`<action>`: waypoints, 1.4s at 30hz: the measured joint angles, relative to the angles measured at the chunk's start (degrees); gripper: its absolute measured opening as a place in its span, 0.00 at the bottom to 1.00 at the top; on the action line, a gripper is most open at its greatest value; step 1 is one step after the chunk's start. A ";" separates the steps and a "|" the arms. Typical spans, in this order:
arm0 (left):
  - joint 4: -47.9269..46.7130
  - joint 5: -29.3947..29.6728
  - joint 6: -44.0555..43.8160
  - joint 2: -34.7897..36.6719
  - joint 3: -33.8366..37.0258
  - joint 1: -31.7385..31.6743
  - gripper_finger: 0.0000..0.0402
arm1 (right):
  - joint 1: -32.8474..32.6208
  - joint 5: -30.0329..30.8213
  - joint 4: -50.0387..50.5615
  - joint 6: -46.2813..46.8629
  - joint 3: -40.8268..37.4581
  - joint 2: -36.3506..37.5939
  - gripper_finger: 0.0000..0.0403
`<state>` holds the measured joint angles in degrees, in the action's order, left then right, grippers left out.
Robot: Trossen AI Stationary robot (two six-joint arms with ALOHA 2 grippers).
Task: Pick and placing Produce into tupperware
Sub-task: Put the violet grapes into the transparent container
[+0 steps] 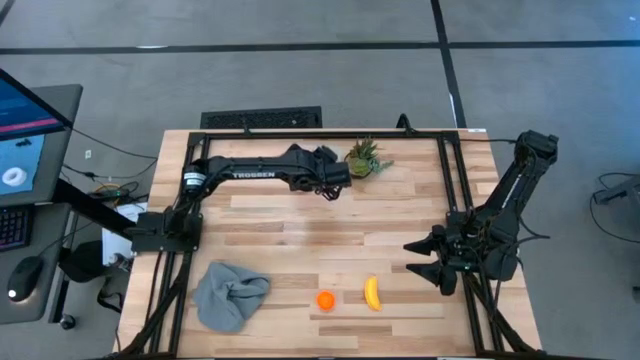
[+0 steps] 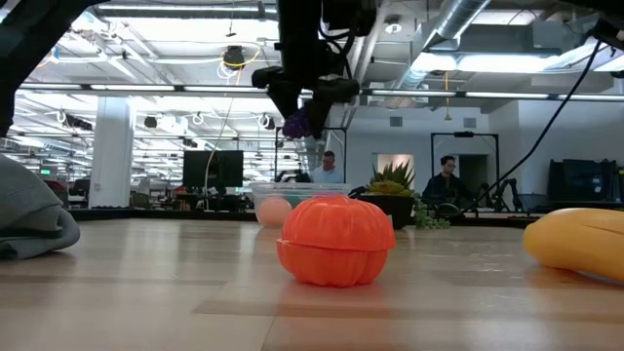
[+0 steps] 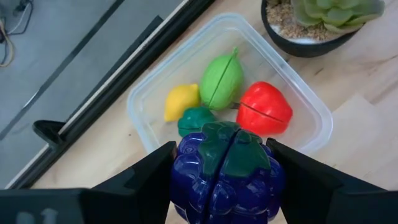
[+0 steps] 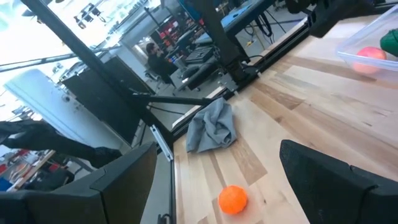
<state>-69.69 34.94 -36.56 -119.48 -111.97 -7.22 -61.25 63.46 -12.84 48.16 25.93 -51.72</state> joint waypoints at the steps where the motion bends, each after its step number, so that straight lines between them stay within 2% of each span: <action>1: 0.40 -0.02 0.00 0.00 0.52 0.00 0.56 | 0.00 0.00 0.00 0.00 0.00 0.00 0.90; 9: 2.72 0.32 0.77 0.14 1.54 -0.11 0.56 | -0.02 0.00 0.17 0.00 0.00 -0.01 0.90; 18: 12.35 -0.66 3.37 3.92 1.45 2.21 0.56 | -0.02 0.00 1.51 -0.04 0.02 0.00 0.90; 30: 15.35 0.47 5.78 7.52 1.43 5.94 0.56 | -0.02 -0.32 2.22 -0.08 0.02 -0.02 0.90; 42: 28.97 -4.10 17.69 9.31 1.45 9.53 0.56 | -0.13 -0.60 2.16 -0.07 0.02 -0.02 0.90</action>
<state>-40.73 30.84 -18.87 -110.18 -110.52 2.30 -61.39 62.86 -10.68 48.10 25.96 -51.75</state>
